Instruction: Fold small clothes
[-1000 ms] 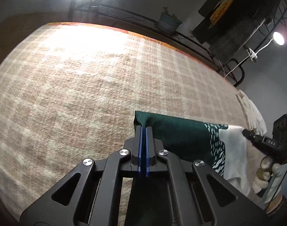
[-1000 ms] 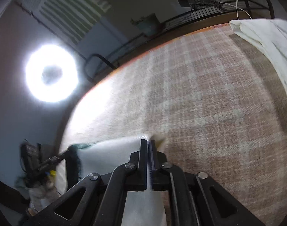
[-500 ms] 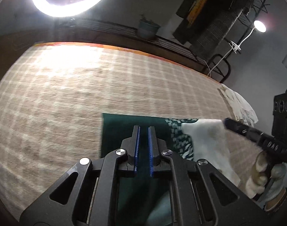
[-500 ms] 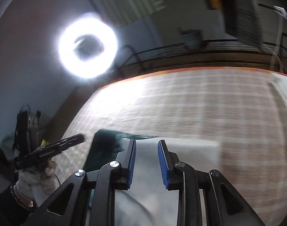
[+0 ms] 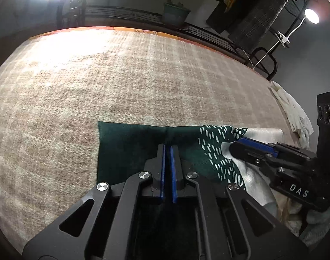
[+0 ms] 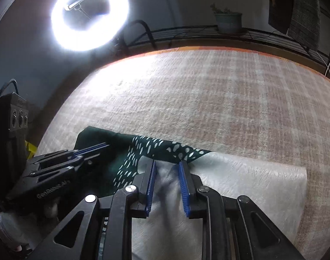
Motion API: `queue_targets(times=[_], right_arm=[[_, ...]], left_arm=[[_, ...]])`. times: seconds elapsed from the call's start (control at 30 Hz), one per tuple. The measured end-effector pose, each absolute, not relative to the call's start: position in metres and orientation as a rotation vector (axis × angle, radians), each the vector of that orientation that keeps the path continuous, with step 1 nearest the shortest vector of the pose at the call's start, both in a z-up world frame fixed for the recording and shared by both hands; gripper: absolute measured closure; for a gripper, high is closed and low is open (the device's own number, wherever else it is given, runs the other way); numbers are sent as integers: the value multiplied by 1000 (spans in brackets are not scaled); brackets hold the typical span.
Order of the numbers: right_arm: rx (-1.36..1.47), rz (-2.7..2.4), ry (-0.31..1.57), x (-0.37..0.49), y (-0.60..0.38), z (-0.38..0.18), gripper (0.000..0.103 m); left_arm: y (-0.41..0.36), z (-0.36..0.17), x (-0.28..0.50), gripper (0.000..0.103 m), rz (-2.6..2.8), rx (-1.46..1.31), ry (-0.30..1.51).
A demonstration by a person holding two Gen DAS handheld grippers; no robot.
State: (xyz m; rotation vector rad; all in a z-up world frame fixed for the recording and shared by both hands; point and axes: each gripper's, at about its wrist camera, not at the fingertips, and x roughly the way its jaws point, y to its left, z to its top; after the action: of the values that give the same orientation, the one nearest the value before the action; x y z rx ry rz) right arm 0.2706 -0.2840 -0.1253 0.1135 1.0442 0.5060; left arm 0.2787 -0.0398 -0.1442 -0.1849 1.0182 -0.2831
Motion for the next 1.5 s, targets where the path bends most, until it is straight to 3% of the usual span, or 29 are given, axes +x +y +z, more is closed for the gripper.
queue_targets(times=[0.27, 0.37, 0.4, 0.43, 0.5, 0.6, 0.67, 0.73, 1.13, 1.23, 1.5], right_arm=[[30, 415, 1027, 254, -311, -104, 77], [37, 381, 976, 237, -339, -86, 68], [36, 379, 950, 226, -348, -79, 66], [42, 383, 936, 219, -356, -75, 58], [72, 389, 899, 202, -372, -65, 42], [117, 383, 847, 186, -395, -53, 39], [153, 388, 832, 177, -410, -48, 28], [168, 393, 833, 170, -419, -45, 11], [363, 421, 1035, 157, -460, -86, 13], [434, 443, 1081, 160, -464, -102, 25], [502, 483, 1129, 172, -462, -125, 40]], left_arm=[[-1, -117, 256, 98, -231, -137, 962], [22, -99, 238, 98, -221, -164, 924], [27, -93, 231, 90, -214, -165, 912], [32, -88, 225, 77, -207, -166, 901], [43, -81, 212, 69, -207, -194, 885], [52, -78, 198, 69, -220, -245, 901], [56, -82, 187, 69, -224, -273, 922], [61, -87, 177, 69, -232, -312, 953], [82, -119, 169, 65, -267, -554, 1086], [85, -128, 173, 65, -282, -614, 1113], [96, -154, 184, 65, -291, -788, 1168]])
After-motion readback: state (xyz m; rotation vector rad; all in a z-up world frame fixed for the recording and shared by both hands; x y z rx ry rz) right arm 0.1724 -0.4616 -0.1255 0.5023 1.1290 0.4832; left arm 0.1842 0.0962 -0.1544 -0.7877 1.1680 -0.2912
